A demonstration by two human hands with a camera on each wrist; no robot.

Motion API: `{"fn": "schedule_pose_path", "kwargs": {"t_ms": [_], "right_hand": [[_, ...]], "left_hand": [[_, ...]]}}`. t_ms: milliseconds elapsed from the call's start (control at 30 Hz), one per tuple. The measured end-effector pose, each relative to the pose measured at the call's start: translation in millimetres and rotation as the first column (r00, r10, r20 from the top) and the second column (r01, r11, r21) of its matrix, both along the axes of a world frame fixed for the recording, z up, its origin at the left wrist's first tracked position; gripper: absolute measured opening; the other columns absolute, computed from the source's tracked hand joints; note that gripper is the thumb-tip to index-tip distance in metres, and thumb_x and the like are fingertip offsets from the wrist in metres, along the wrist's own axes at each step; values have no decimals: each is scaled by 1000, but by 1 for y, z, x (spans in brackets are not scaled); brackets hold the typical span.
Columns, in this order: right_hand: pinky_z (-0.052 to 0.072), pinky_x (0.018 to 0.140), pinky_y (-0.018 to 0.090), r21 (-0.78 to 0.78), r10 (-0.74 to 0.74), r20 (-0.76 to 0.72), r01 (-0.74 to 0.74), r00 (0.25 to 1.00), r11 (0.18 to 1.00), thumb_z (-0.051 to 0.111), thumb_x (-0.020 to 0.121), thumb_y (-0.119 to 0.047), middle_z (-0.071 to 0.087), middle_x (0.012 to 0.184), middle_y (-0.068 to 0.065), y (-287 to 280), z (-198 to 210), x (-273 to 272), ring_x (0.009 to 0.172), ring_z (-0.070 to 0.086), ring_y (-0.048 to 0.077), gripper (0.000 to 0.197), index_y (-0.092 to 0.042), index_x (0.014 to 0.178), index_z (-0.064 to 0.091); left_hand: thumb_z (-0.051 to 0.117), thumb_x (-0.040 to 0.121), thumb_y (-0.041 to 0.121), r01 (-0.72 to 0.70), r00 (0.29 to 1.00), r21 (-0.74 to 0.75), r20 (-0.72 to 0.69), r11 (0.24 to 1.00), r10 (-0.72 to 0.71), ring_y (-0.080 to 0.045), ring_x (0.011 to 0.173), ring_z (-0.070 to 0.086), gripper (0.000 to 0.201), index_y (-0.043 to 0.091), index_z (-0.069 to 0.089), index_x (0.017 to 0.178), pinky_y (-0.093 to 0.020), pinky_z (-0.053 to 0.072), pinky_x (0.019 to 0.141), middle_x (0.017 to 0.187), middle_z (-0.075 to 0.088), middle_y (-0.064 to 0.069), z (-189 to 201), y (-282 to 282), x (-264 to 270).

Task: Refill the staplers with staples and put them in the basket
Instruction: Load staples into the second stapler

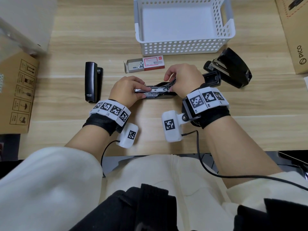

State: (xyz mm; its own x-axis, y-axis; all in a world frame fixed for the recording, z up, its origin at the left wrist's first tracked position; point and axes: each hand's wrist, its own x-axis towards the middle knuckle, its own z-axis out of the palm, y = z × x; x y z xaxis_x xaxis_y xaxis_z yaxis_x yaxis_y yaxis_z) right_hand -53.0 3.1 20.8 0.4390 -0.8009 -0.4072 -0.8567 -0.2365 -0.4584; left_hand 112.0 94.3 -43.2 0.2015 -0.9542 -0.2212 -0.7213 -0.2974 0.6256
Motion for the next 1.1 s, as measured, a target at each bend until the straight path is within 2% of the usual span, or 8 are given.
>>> {"fn": "schedule_pose_path", "kwargs": {"t_ms": [233, 367, 467, 567, 733, 900, 1000, 1100], "right_hand": [[51, 79, 31, 9, 17, -11, -17, 1000, 1000, 65, 76, 1, 68, 94, -5, 0, 0, 1, 93, 62, 18, 35, -32, 85, 62], [50, 77, 29, 10, 19, -21, -19, 1000, 1000, 65, 76, 1, 68, 95, -5, 0, -1, 1, 92, 62, 18, 35, -33, 84, 62], [50, 75, 28, 11, 19, -25, -19, 1000, 1000, 66, 75, 1, 68, 95, -6, -1, -1, 2, 92, 62, 18, 37, -35, 79, 57], [47, 73, 27, 17, 17, -26, -16, 1000, 1000, 66, 75, 1, 68, 95, -6, -2, -1, 2, 91, 62, 17, 37, -35, 78, 57], [46, 70, 26, 25, 25, -28, -24, 999, 999, 67, 75, 0, 67, 92, -7, -6, -1, 2, 89, 61, 16, 35, -34, 80, 59], [46, 70, 25, 34, 38, -27, -38, 999, 999, 67, 76, 0, 66, 90, -8, -8, -2, 1, 88, 61, 16, 34, -34, 80, 59], [45, 70, 24, 36, 41, -24, -40, 999, 999, 66, 76, 0, 67, 92, -7, -8, -2, 1, 88, 61, 16, 35, -34, 79, 58], [44, 69, 24, 38, 43, -19, -42, 999, 998, 64, 76, 1, 67, 90, -6, -8, -3, 1, 88, 61, 16, 34, -32, 81, 61]], "left_hand": [[72, 77, 27, 25, 1000, -4, -6, 1000, -25, -17, 109, 53, 22, 22, 73, 98, -30, 40, 92, 111, 65, 3, 2, 3, 13], [67, 81, 31, -143, 985, -83, -111, 986, 133, -13, 91, 59, 22, 11, 74, 86, -25, 43, 81, 98, 68, 0, 12, -5, 17], [63, 84, 21, -233, 972, -118, -54, 965, 228, -11, 85, 58, 16, 13, 71, 96, -22, 42, 79, 96, 69, -2, 18, -25, 26], [61, 84, 15, -233, 972, -75, 26, 970, 235, -18, 92, 63, 18, 16, 69, 100, -29, 48, 88, 99, 70, -5, 19, -48, 34], [61, 84, 12, -150, 982, 86, 125, 985, 139, -23, 99, 62, 19, 18, 70, 100, -29, 47, 90, 104, 70, -6, 15, -78, 34], [65, 80, 12, -62, 977, 206, 214, 977, 17, -24, 98, 62, 22, 19, 70, 99, -33, 50, 89, 103, 70, -6, 10, -92, 33], [66, 77, 13, -78, 968, 231, 251, 970, 19, -27, 97, 62, 22, 23, 69, 98, -38, 52, 87, 103, 69, -6, 8, -92, 34], [63, 79, 15, -106, 941, 215, 338, 971, 28, -31, 97, 60, 22, 28, 67, 96, -36, 50, 76, 104, 67, -5, 7, -90, 33]]}}
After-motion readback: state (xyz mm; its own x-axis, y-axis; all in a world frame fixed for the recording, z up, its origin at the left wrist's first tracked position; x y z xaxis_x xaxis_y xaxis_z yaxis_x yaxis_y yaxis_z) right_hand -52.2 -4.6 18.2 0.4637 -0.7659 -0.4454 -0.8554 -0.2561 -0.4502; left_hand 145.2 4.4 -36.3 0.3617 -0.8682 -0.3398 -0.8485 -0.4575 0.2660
